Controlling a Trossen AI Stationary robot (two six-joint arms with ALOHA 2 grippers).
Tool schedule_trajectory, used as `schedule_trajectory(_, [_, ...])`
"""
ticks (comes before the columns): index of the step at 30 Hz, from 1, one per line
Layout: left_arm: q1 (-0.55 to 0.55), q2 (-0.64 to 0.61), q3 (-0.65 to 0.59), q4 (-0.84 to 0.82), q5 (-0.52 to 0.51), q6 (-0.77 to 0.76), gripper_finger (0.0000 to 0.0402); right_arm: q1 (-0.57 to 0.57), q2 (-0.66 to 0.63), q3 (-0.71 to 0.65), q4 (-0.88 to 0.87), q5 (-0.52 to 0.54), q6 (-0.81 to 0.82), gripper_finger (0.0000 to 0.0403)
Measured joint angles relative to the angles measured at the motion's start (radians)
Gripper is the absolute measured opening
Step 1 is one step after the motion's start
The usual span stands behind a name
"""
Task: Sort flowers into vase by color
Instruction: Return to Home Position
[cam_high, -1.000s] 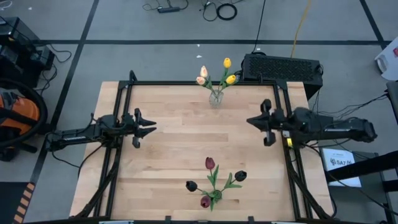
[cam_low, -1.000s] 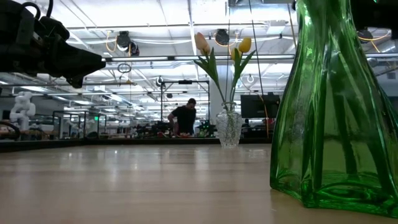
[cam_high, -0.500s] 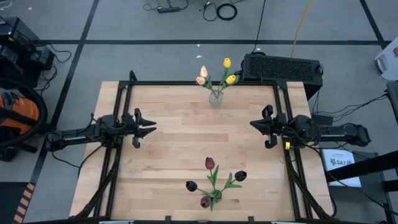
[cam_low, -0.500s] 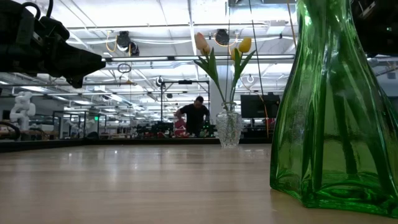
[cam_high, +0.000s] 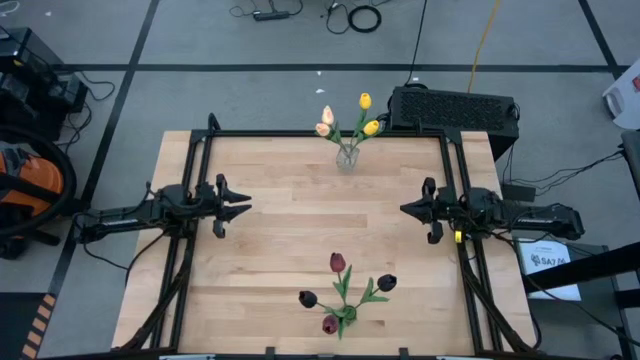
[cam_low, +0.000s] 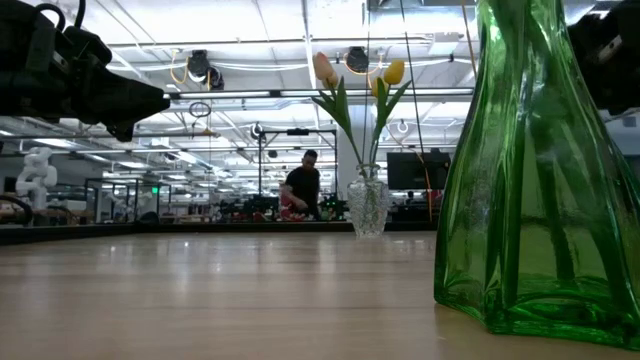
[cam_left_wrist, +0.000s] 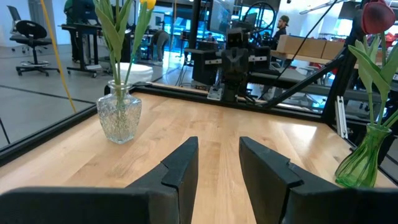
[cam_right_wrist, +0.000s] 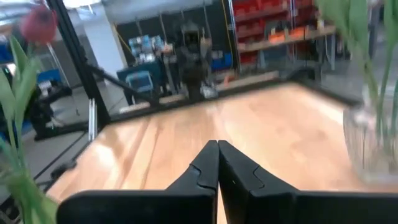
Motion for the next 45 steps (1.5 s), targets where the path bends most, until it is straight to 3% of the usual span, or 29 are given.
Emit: schedule_trajectory(45, [0.000,0.000,0.000,0.000,0.000,0.000,0.0123,0.001,-0.018,0.002,-0.045,0.008,0.012,0.0000])
